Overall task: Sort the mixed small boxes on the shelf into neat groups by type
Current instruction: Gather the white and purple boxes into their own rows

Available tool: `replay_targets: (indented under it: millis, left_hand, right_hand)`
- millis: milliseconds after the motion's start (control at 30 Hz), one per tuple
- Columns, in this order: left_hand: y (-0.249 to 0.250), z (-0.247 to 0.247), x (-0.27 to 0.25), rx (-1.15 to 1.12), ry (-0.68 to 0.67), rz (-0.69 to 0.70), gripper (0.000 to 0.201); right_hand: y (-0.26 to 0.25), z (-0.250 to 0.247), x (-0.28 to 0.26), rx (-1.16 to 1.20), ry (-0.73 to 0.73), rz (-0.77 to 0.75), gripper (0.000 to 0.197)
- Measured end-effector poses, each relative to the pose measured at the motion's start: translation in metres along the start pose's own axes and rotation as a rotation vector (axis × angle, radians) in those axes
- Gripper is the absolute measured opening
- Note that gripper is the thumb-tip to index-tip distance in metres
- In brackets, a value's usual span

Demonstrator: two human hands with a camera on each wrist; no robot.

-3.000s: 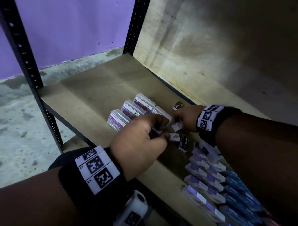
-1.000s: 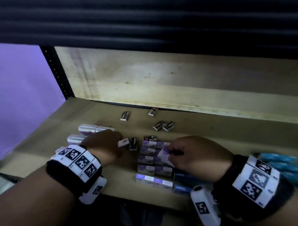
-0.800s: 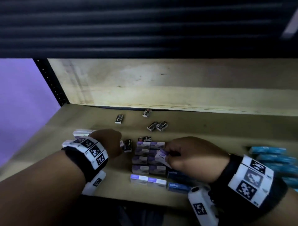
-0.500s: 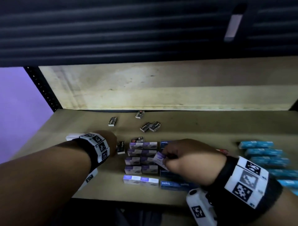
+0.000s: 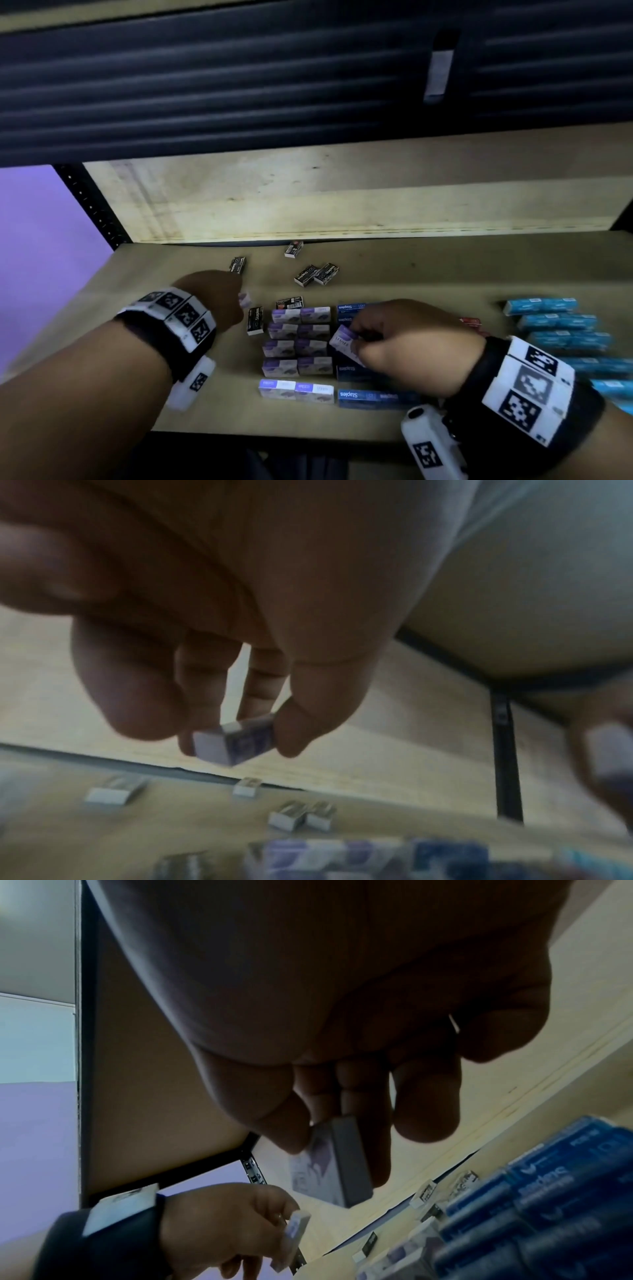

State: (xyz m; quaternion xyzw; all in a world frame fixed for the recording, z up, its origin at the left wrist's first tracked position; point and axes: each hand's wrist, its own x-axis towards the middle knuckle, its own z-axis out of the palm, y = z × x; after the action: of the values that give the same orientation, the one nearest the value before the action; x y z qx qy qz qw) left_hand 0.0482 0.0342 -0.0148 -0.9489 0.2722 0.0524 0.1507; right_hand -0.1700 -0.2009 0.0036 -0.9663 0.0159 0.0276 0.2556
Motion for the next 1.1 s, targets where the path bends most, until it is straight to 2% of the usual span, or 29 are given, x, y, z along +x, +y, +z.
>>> replay_targets:
  millis: [167, 267, 333, 400, 667, 900, 1000, 1100]
  left_hand:
    - [0.017, -0.013, -0.050, -0.524, 0.058, -0.030, 0.035]
    - [0.037, -0.010, -0.074, -0.736, 0.025, 0.038, 0.048]
    - [0.048, -0.006, -0.084, -0.839, -0.024, 0.078, 0.039]
    - [0.055, -0.001, -0.089, -0.925, -0.002, 0.074, 0.012]
    - [0.061, 0.006, -0.090, -1.029, 0.107, 0.031, 0.017]
    - [0.066, 0.011, -0.095, -1.054, 0.109, 0.035, 0.021]
    - [0.066, 0.012, -0.096, -1.078, 0.123, 0.038, 0.025]
    - [0.066, 0.012, -0.096, -1.195, 0.120, 0.028, 0.034]
  right_hand:
    - [0.003, 0.003, 0.000, 0.006, -0.004, 0.044, 0.056]
    - [0.005, 0.005, 0.001, 0.012, -0.008, 0.067, 0.052]
    - [0.004, 0.006, 0.001, 0.012, -0.011, 0.079, 0.053]
    - [0.003, 0.007, 0.001, 0.009, -0.014, 0.083, 0.054]
    - [-0.001, 0.004, -0.004, -0.002, -0.031, 0.095, 0.039]
    - [0.001, 0.012, -0.009, -0.054, -0.019, 0.119, 0.048]
    - [0.002, 0.013, -0.008, -0.051, -0.015, 0.125, 0.044]
    - [0.002, 0.013, -0.007, -0.048, -0.014, 0.130, 0.033]
